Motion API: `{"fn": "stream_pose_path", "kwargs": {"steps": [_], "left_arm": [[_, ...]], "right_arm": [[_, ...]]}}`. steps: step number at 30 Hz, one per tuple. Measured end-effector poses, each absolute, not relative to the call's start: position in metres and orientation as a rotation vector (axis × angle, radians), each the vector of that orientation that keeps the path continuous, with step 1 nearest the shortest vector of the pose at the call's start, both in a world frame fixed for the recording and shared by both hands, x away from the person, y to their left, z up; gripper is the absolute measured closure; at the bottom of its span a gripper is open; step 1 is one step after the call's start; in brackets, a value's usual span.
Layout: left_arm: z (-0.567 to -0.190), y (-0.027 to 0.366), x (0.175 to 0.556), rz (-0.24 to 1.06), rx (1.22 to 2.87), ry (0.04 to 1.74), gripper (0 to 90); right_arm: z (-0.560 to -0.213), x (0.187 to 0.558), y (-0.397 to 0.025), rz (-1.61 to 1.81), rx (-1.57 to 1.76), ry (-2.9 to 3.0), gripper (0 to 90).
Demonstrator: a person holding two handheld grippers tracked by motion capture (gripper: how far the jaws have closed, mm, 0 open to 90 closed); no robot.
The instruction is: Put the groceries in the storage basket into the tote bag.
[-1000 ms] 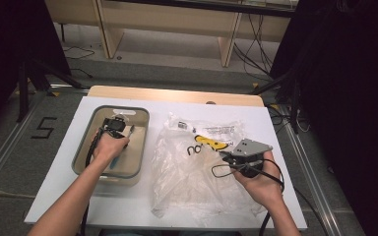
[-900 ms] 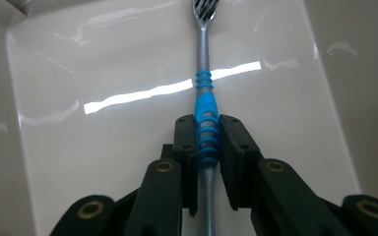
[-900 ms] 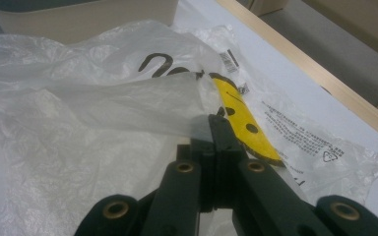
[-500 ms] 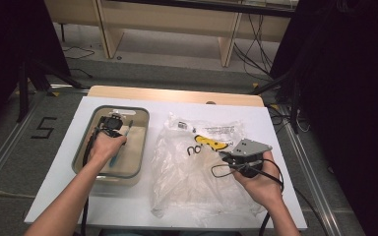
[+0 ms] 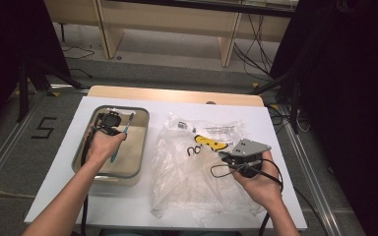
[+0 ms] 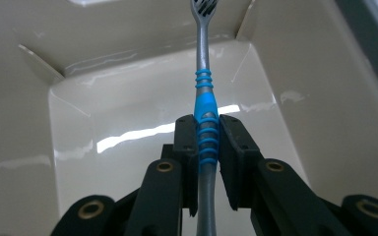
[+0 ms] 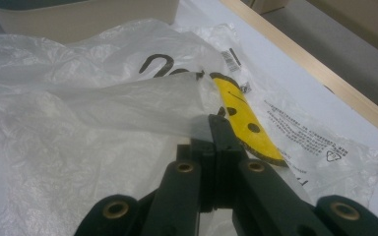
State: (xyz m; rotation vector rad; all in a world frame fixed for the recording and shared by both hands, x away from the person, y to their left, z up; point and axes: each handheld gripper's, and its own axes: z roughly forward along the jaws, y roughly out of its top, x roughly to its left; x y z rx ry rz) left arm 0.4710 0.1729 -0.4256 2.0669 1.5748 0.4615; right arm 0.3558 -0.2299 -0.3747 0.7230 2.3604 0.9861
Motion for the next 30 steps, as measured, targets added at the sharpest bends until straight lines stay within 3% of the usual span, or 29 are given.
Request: {"fn": "stream_pose_path", "kwargs": {"steps": [30], "left_arm": [[-0.403,0.168,0.459,0.478,2.037,1.511,78.3]], "right_arm": [[-0.375,0.355,-0.230,0.989,0.733,2.360,90.0]]}}
